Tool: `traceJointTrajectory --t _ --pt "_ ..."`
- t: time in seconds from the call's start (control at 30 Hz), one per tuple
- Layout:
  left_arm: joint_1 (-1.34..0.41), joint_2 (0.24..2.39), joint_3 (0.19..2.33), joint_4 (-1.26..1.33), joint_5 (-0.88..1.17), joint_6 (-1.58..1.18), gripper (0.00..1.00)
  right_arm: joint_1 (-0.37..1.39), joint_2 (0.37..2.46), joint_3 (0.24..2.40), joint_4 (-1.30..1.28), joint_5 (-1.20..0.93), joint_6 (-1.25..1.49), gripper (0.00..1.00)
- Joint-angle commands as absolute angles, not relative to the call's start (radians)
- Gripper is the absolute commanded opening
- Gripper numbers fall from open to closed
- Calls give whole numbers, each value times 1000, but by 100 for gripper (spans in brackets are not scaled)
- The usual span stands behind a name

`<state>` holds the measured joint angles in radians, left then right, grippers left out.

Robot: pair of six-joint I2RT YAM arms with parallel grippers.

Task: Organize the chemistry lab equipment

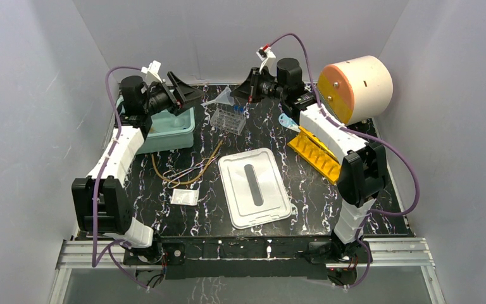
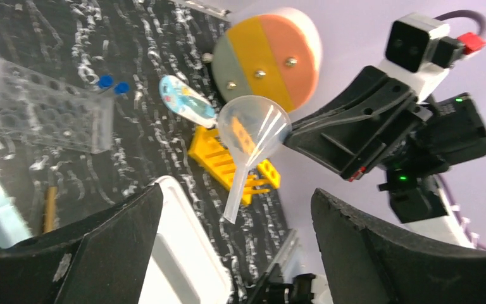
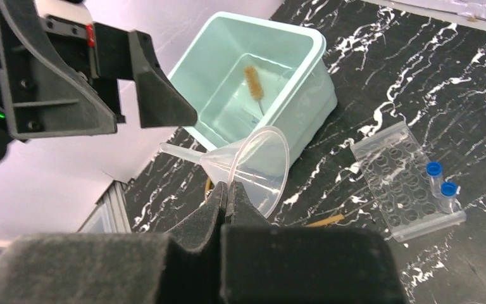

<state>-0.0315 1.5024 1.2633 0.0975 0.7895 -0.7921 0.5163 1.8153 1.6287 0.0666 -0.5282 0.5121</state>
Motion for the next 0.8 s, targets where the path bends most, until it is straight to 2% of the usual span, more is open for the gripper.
traceJointTrajectory --t 0.0,0.1,0.27,0.53,0.67,0.73,0.77 --pt "-56 1479 1206 409 893 -1051 83 503 1749 1652 197 -562 607 0" --pt "-66 1489 1182 445 884 -1100 74 500 1756 1658 208 -567 628 0" --pt "-81 1509 1198 422 890 -1099 47 499 1769 1661 211 -576 640 0" --pt "-81 1521 1199 383 851 -1099 11 500 1779 1662 209 -589 640 0" --pt "-81 1525 1203 364 851 -1088 0 500 1785 1666 203 -587 640 0" --pt "-81 1523 1205 352 848 -1076 0 500 1791 1676 189 -585 638 0" --pt "-81 1522 1213 337 842 -1061 0 500 1794 1686 173 -581 636 10"
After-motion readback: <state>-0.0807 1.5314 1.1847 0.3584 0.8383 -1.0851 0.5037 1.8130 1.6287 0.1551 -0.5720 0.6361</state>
